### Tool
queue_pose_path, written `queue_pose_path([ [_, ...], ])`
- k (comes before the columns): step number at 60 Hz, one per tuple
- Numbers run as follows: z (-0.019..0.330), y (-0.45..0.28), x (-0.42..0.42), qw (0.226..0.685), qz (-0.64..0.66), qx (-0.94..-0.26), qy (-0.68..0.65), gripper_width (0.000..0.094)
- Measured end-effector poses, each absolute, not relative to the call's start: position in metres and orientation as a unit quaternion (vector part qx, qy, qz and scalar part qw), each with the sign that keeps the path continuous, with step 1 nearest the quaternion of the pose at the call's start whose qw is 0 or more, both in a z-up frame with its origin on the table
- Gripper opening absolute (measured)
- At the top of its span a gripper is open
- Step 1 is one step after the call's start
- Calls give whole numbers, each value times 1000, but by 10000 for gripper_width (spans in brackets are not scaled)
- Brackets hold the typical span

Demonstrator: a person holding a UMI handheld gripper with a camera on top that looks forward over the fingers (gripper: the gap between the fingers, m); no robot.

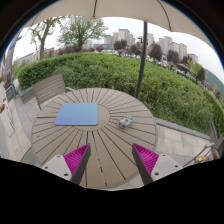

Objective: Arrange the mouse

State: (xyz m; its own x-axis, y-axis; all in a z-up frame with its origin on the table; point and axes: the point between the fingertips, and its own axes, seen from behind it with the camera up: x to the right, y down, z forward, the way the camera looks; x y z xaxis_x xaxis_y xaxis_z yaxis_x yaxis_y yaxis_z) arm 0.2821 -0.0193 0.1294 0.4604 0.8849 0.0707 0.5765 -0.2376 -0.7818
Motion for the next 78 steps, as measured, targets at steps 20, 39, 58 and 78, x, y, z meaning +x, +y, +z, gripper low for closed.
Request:
queue_pose_path([
  [20, 92, 34, 260, 409, 209, -756, -466, 856],
  [39, 43, 92, 193, 427, 239, -748, -447, 856],
  [58, -5, 129, 131, 399, 247, -752, -463, 857],
  [78, -14, 150, 72, 366, 264, -755, -476, 854],
])
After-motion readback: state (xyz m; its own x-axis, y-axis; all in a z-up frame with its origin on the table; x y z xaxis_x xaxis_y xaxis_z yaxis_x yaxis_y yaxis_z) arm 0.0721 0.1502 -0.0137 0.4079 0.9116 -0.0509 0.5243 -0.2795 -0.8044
